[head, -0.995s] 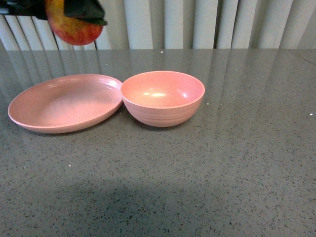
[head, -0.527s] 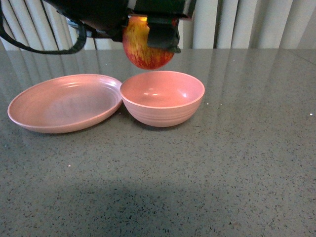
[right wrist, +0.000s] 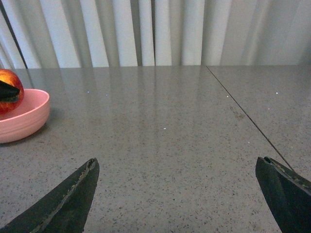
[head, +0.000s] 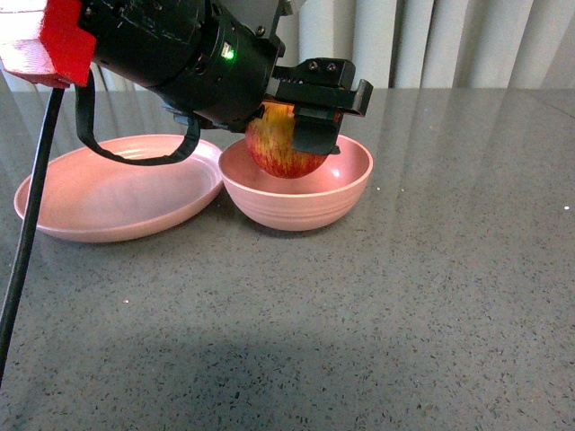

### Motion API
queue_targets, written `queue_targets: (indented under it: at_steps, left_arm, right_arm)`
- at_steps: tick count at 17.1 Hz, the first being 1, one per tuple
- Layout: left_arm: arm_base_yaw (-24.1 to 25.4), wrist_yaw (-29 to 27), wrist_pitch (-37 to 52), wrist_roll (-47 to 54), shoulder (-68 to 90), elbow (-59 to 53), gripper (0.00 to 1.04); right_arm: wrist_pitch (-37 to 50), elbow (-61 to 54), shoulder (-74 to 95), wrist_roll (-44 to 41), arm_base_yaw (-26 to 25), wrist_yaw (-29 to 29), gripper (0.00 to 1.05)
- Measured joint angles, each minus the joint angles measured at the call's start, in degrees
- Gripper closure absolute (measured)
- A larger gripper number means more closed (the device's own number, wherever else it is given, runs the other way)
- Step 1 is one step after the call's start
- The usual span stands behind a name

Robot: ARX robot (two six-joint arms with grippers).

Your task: Move apple from plate to bowl

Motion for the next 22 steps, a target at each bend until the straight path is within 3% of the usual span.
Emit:
queue_targets:
  at_steps: [15,18,22]
  left_arm:
    - [0.4,1.2,0.5,-1.5,3.7,0.9,0.35]
    - [0.4,1.6,0.3,-1.6,3.7,1.0,0.08]
    - [0.4,1.7,0.3,-1.6,3.7,1.0,0.07]
  right_arm:
    - [0.0,0.0,0.0,0.0,0.0,0.0,0.07]
    - [0.0,0.0,0.0,0.0,0.0,0.0,0.07]
    - [0.0,0.0,0.0,0.0,0.0,0.0,0.07]
